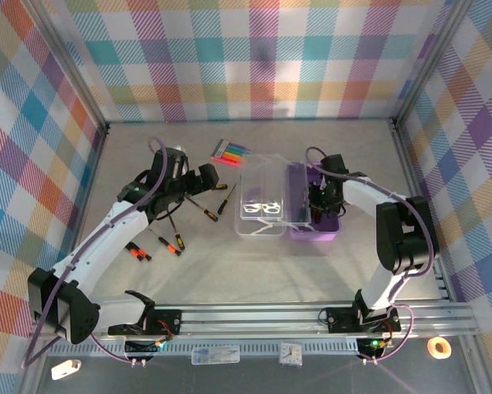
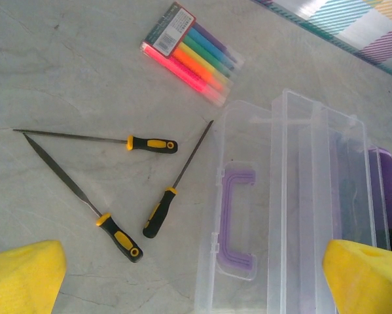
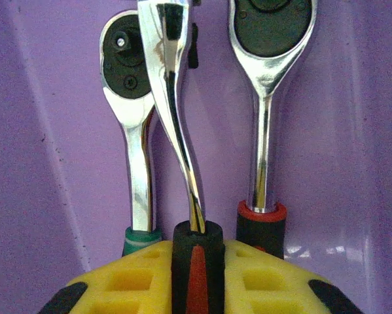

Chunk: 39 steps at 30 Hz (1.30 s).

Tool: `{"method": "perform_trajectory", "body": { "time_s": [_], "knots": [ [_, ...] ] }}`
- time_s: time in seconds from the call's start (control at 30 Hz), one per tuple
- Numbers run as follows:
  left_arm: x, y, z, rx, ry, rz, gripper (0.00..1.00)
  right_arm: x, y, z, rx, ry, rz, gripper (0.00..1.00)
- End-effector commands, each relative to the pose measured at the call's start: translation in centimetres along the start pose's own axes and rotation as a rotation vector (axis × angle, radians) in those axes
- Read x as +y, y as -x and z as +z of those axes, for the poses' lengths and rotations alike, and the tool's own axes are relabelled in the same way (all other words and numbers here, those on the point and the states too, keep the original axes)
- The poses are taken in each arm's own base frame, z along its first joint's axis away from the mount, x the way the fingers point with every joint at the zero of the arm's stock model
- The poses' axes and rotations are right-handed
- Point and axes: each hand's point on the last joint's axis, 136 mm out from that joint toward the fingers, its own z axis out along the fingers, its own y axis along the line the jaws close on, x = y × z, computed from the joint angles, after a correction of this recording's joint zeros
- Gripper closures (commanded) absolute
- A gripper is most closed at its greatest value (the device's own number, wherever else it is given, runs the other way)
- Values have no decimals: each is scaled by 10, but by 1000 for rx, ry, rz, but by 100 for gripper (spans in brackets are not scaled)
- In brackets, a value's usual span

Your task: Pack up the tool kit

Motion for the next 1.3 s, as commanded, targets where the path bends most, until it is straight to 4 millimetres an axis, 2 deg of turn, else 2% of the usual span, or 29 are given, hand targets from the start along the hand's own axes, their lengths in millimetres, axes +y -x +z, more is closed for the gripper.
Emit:
{"method": "perform_trajectory", "body": {
  "time_s": [0.0, 0.17, 0.27, 0.57, 0.73, 0.9, 1.1, 1.27],
  "knots": [
    [2, 5, -2, -3, 7, 10, 0, 3, 10, 0, -24, 16, 15, 75],
    [1, 5, -2, -1, 7, 10, 0, 6, 13, -8, -37, 23, 15, 71],
    [2, 5, -2, -1, 10, 11, 0, 8, 19, -21, -67, 21, 9, 70],
    [19, 4, -3, -17, 91, -19, 2, 21, 35, -86, -215, 58, -15, 69],
    [48, -4, -8, -38, 204, -78, 4, 36, 29, -112, -259, 152, -34, 69],
    [91, -21, -21, -71, 354, -158, 7, 48, 18, -131, -292, 226, -59, 68],
    [123, -46, -20, -47, 450, -206, 19, 62, 5, -144, -303, 285, -106, 68],
    [129, -60, 3, 15, 475, -193, 48, 65, -7, -139, -277, 299, -124, 69]
  ]
}}
